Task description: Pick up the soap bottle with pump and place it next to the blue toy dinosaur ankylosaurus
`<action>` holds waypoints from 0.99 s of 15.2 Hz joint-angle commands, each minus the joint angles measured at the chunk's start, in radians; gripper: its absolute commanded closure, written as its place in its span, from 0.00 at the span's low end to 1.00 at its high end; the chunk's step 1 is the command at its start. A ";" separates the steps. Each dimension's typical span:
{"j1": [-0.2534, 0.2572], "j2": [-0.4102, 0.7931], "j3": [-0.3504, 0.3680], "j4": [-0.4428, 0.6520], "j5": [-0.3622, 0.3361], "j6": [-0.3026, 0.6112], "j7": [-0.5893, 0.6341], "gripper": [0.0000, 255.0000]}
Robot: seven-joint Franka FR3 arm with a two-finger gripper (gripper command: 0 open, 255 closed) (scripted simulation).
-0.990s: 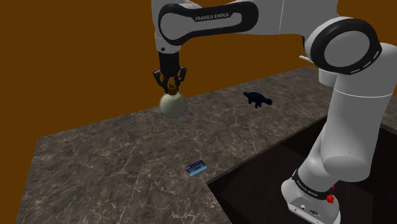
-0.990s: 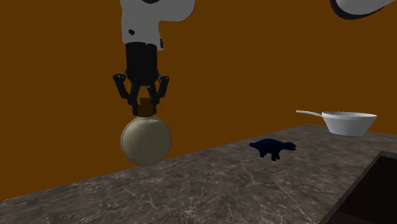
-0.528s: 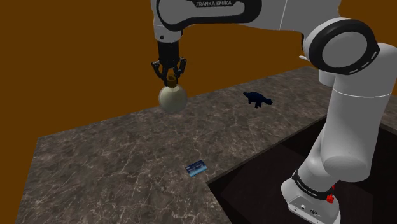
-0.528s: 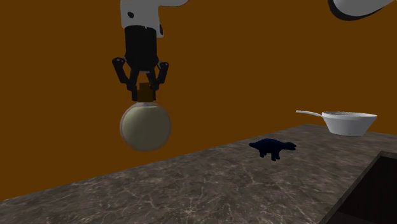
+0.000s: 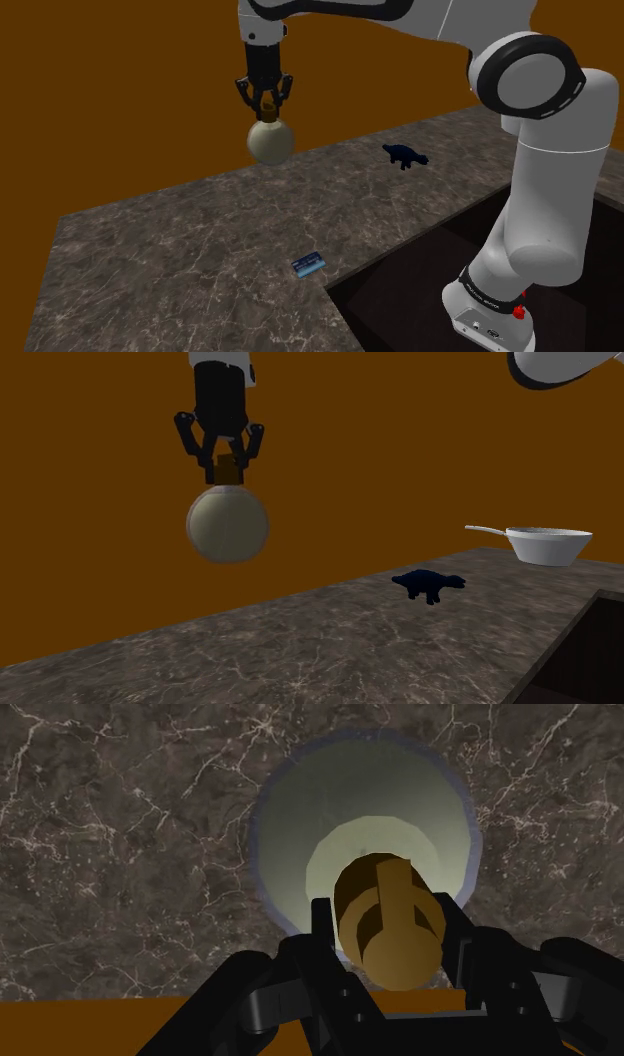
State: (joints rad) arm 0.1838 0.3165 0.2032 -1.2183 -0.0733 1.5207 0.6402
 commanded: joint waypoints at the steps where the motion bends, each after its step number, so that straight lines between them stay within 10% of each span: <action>1: 0.003 0.013 0.000 0.051 -0.003 -0.037 -0.001 1.00; 4: 0.008 0.032 0.000 0.111 -0.007 -0.080 -0.001 1.00; 15: -0.169 -0.199 -0.089 -0.243 0.048 0.053 -0.245 1.00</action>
State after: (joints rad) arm 0.0316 0.1295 0.1262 -1.4488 -0.0286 1.5711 0.4248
